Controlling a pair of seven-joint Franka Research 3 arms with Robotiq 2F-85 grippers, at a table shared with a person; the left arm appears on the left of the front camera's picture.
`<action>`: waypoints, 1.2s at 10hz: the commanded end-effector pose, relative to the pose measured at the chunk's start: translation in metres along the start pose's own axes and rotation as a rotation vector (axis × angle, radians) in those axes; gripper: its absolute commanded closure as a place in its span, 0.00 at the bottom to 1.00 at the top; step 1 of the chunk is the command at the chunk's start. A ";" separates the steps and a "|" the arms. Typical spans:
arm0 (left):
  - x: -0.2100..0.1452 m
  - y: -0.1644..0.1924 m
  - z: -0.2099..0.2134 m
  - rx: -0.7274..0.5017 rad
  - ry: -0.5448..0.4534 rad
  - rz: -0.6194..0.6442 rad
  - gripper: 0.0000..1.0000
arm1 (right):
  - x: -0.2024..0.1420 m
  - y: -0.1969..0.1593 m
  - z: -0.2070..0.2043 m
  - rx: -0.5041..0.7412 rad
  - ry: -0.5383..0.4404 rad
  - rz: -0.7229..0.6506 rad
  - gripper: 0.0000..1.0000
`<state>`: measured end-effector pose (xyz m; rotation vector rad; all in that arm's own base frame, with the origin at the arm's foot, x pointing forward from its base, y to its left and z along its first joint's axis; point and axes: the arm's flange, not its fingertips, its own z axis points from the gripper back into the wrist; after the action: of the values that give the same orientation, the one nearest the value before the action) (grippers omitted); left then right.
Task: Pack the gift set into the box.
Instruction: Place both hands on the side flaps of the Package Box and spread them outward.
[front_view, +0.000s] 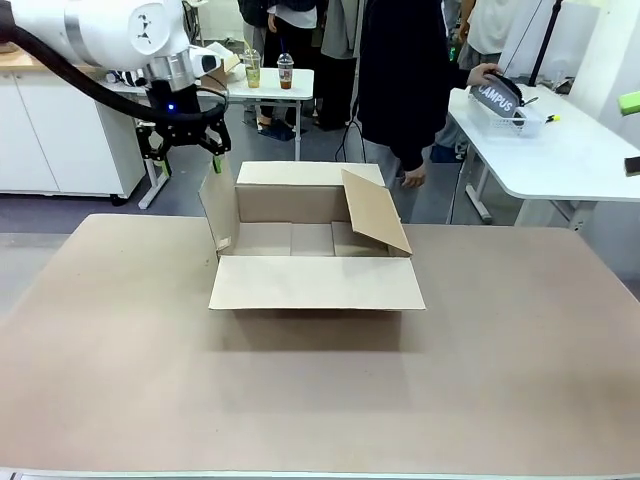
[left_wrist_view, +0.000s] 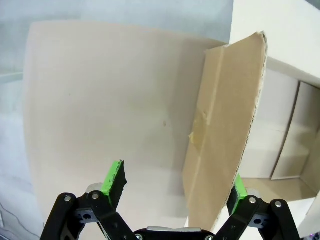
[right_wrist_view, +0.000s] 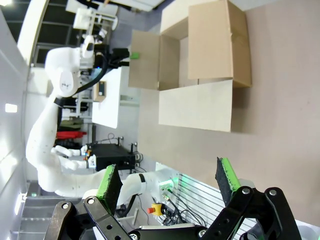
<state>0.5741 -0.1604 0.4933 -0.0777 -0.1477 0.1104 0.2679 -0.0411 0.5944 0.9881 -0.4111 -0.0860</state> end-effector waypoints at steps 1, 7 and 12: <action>-0.004 0.028 -0.009 -0.078 0.016 -0.049 0.00 | 0.002 0.001 -0.001 0.024 -0.002 0.022 0.00; 0.001 0.084 -0.036 -0.340 0.075 -0.094 0.00 | 0.002 0.001 -0.001 0.024 -0.002 0.022 0.00; 0.001 0.088 -0.049 -0.394 0.113 -0.041 0.00 | 0.002 0.001 -0.001 0.024 -0.002 0.022 0.00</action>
<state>0.5751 -0.0779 0.4356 -0.4115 -0.0604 0.0412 0.2679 -0.0412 0.5943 0.9881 -0.4108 -0.0859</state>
